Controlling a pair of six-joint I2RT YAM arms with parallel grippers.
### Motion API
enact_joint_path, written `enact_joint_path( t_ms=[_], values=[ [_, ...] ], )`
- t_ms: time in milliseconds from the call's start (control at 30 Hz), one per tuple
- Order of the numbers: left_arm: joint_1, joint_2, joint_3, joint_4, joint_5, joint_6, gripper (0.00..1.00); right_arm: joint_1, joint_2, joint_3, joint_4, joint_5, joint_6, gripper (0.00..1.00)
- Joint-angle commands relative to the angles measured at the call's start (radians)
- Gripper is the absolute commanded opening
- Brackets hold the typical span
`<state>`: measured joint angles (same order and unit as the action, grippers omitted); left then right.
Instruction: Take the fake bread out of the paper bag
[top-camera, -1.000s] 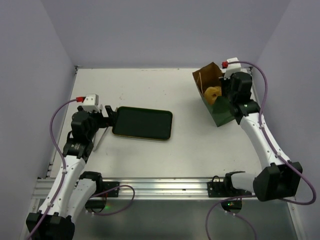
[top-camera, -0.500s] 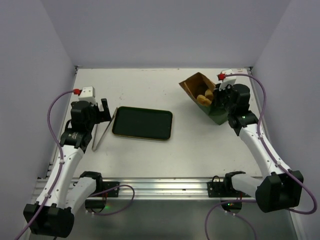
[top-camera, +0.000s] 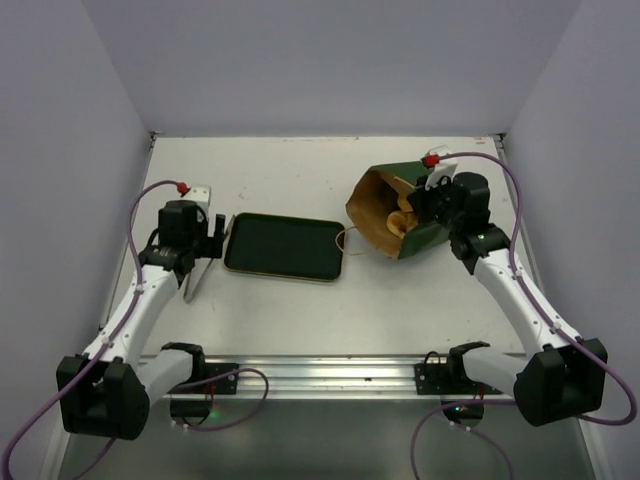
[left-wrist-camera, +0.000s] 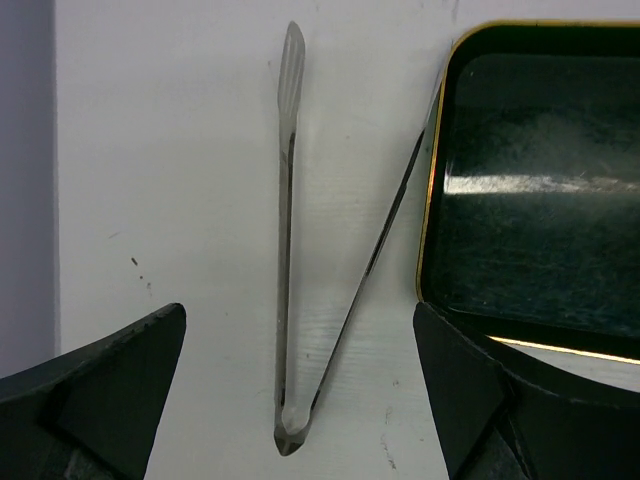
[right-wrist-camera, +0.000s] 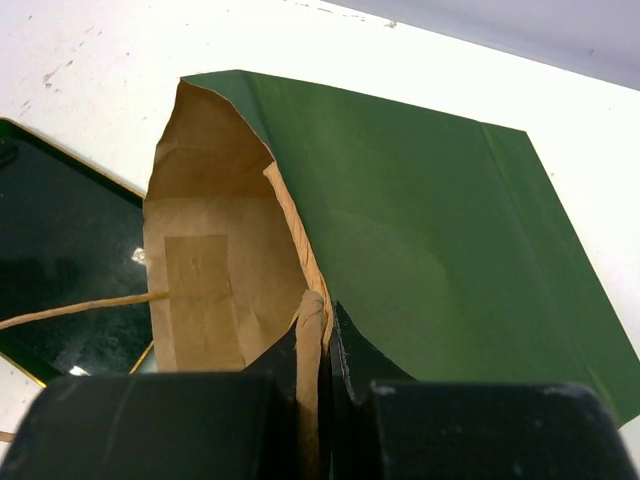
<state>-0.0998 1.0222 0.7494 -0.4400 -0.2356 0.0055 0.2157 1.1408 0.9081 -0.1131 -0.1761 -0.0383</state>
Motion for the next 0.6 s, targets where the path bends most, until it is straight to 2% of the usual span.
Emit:
enact_joint_path(
  t_ms=[0, 200, 433, 567],
  values=[
    [-0.005, 0.105, 0.031, 0.004, 0.001, 0.086, 1.0, -0.003, -0.041, 0.002, 0.03, -0.022, 0.028, 0.0],
    [-0.002, 0.248, 0.079, -0.037, 0.038, 0.148, 0.98, -0.003, -0.05, 0.005, 0.024, -0.022, 0.026, 0.0],
    [0.041, 0.303, 0.073, -0.049, 0.189, 0.208, 0.97, -0.004, -0.047, 0.006, 0.023, -0.028, 0.026, 0.0],
    [0.078, 0.335, 0.09, -0.08, 0.206, 0.235, 0.97, -0.004, -0.046, 0.008, 0.023, -0.034, 0.028, 0.0]
  ],
)
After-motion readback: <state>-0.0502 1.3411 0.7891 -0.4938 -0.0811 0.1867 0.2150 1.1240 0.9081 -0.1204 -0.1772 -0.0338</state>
